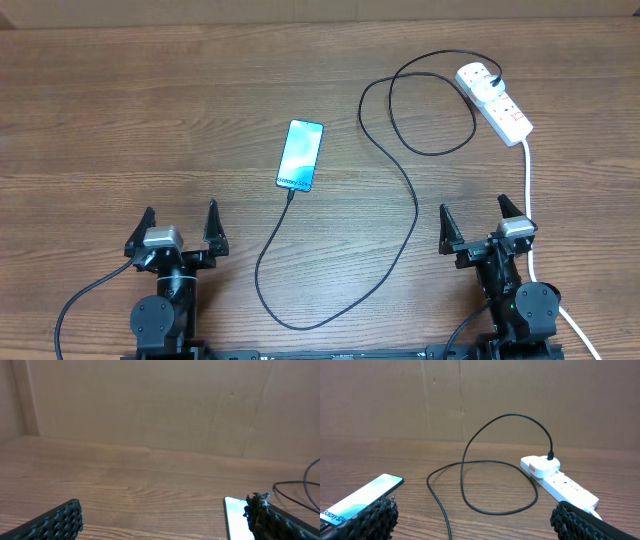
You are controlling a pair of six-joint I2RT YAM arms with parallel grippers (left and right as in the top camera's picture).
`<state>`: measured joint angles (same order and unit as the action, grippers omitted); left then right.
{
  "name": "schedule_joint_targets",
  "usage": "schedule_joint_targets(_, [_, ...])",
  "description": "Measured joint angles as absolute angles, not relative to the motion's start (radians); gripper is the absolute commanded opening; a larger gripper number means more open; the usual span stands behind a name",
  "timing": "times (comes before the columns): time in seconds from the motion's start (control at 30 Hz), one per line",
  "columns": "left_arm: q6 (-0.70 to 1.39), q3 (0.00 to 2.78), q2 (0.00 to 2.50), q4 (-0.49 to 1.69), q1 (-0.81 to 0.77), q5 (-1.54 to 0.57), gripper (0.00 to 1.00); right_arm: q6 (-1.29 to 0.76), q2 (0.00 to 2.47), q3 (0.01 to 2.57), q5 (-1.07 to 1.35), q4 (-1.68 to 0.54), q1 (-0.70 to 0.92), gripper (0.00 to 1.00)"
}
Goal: Plug charger to phone and switch on socket
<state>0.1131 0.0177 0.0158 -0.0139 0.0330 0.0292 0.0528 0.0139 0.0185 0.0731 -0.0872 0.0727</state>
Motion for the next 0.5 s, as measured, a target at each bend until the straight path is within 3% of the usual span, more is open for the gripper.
schedule_joint_targets(0.5, [0.103,0.009,0.016,0.067,0.033,0.118,1.0,0.052,0.014,0.019,0.073,-0.087,0.073,1.0])
